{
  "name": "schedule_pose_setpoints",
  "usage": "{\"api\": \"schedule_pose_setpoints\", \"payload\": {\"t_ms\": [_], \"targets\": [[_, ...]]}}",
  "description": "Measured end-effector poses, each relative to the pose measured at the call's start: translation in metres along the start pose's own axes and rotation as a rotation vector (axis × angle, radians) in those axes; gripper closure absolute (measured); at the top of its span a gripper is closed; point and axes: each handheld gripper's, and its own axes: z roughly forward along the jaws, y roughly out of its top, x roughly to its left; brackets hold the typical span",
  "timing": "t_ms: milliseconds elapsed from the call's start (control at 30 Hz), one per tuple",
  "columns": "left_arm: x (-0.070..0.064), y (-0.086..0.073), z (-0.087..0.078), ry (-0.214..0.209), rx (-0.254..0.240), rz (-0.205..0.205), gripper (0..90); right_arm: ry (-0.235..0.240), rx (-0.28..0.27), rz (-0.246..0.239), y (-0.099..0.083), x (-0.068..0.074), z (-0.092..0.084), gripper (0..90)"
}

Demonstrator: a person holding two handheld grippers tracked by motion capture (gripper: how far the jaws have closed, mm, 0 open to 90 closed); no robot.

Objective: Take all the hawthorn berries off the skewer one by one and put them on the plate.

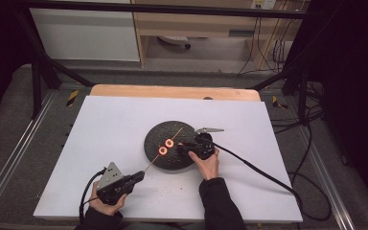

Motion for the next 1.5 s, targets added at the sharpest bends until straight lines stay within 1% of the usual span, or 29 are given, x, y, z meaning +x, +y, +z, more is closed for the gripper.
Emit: {"api": "schedule_pose_setpoints", "payload": {"t_ms": [67,200,300,467,533,567,667,767,833,1033,1133,1233,1300,1333,1500], "targets": [[0.0,0.0,0.0,0.001,-0.001,0.0,88.2,0.0,-0.001,-0.004,0.001,0.0,-0.002,56.6],[0.001,0.0,0.0,0.002,-0.003,-0.004,88.2,0.0,-0.036,-0.037,0.006,0.005,-0.013,47.0],[0.001,0.0,0.0,0.002,-0.003,-0.005,88.2,0.006,-0.07,-0.062,0.01,0.01,-0.024,35.9],[0.0,0.0,0.0,0.003,-0.005,-0.005,88.2,0.042,-0.104,-0.106,0.013,0.021,-0.045,18.3],[0.0,0.0,0.001,0.003,-0.002,-0.004,88.2,0.058,-0.111,-0.11,0.013,0.025,-0.05,12.5],[0.0,0.0,0.001,0.003,-0.002,-0.003,88.2,0.069,-0.117,-0.112,0.012,0.028,-0.053,10.5],[0.0,0.0,0.0,0.004,-0.005,-0.004,88.2,0.086,-0.124,-0.119,0.01,0.033,-0.056,8.1],[0.0,0.0,0.0,0.003,-0.006,-0.003,88.2,0.113,-0.135,-0.114,0.008,0.036,-0.057,8.9],[0.0,0.0,0.001,0.002,-0.006,-0.001,88.2,0.13,-0.139,-0.096,0.008,0.037,-0.057,10.1],[-0.002,0.001,0.001,-0.005,-0.008,0.003,88.2,0.153,-0.157,-0.076,0.014,0.041,-0.054,16.2],[-0.003,0.001,0.001,-0.007,-0.01,0.001,88.2,0.166,-0.167,-0.074,0.017,0.044,-0.051,20.5],[-0.003,0.001,0.001,-0.01,-0.008,0.005,88.2,0.185,-0.175,-0.059,0.02,0.047,-0.047,25.5],[-0.004,0.001,0.002,-0.011,-0.008,0.006,88.2,0.182,-0.179,-0.056,0.023,0.047,-0.045,28.7],[-0.004,0.001,0.002,-0.012,-0.008,0.005,88.2,0.186,-0.181,-0.045,0.023,0.048,-0.044,30.6],[-0.004,0.001,0.001,-0.012,-0.008,0.007,88.2,0.199,-0.172,-0.028,0.025,0.05,-0.038,38.5]]}}
